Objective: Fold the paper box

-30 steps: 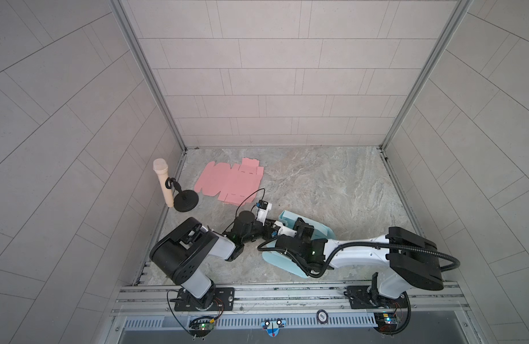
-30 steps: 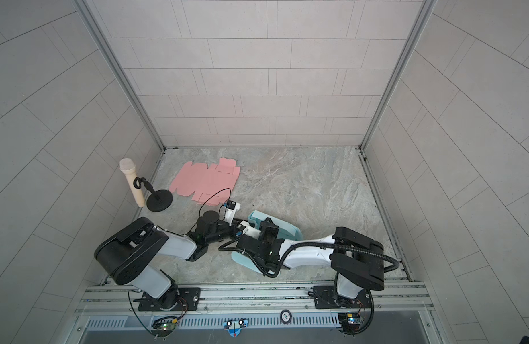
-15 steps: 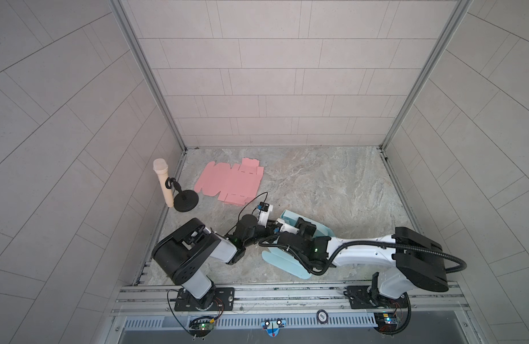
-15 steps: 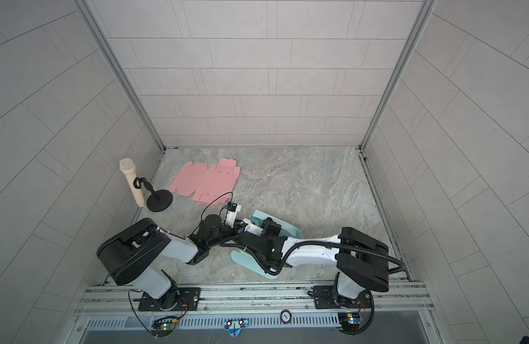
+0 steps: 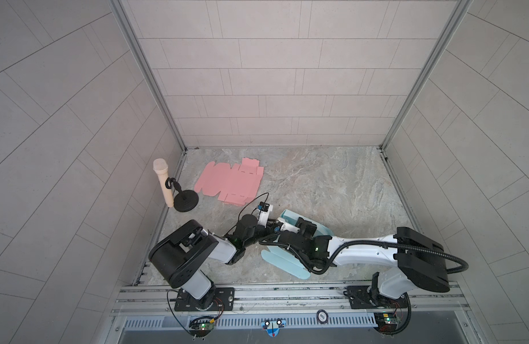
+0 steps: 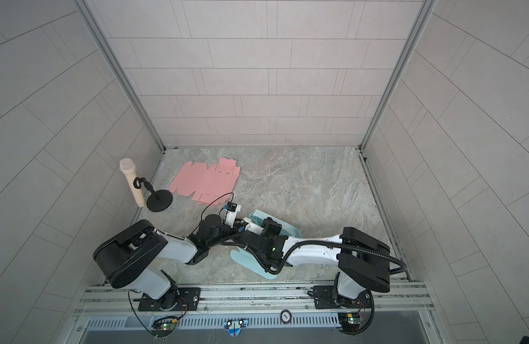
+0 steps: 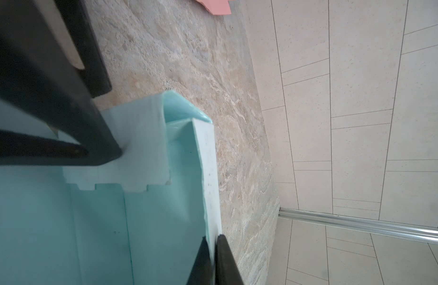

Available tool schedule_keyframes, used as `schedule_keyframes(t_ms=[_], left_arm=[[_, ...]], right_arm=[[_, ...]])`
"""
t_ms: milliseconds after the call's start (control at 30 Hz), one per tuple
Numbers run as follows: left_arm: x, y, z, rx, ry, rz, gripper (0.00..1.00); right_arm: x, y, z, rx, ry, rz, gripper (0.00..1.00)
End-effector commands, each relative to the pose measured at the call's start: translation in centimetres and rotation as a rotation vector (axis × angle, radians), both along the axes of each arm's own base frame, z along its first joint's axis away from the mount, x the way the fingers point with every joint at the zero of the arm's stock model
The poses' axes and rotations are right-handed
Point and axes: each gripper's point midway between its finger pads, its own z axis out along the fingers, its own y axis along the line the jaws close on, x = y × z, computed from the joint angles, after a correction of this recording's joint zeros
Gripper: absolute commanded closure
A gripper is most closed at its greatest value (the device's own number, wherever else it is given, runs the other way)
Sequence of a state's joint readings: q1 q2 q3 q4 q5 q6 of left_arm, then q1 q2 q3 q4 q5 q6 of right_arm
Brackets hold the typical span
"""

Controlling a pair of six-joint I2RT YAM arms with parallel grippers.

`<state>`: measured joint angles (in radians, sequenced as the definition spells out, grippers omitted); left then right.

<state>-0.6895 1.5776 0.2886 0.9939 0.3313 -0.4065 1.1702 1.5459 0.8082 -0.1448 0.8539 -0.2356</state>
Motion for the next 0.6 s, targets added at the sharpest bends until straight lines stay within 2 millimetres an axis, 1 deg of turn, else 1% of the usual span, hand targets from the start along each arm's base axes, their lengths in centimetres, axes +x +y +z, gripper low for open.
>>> schedule_keyframes(t_ms=[0,167,367,467,567], left_arm=[[-0.1,-1.2,2.2,-0.071,-0.052,-0.048,0.50],[-0.5,-2.2,2.2,-0.126,-0.025,-0.092,0.50],[-0.4,-2.3,1.0,-0.114,-0.004,-0.089,0.51],[-0.2,-2.3,1.2,-0.110,-0.015,-0.088,0.54],[0.2,-2.4,1.6,-0.090,-0.032,-0.083,0.55]], right_arm=[[-0.8,0.3,-1.5,-0.006,0.077,0.035,0.91],[-0.6,0.5,-1.5,-0.011,0.053,0.035,0.92],[-0.4,0.5,-1.6,-0.011,0.039,0.032,0.92],[-0.5,0.6,-1.5,0.001,0.043,0.034,0.92],[-0.6,0.6,-1.4,0.024,0.046,0.034,0.92]])
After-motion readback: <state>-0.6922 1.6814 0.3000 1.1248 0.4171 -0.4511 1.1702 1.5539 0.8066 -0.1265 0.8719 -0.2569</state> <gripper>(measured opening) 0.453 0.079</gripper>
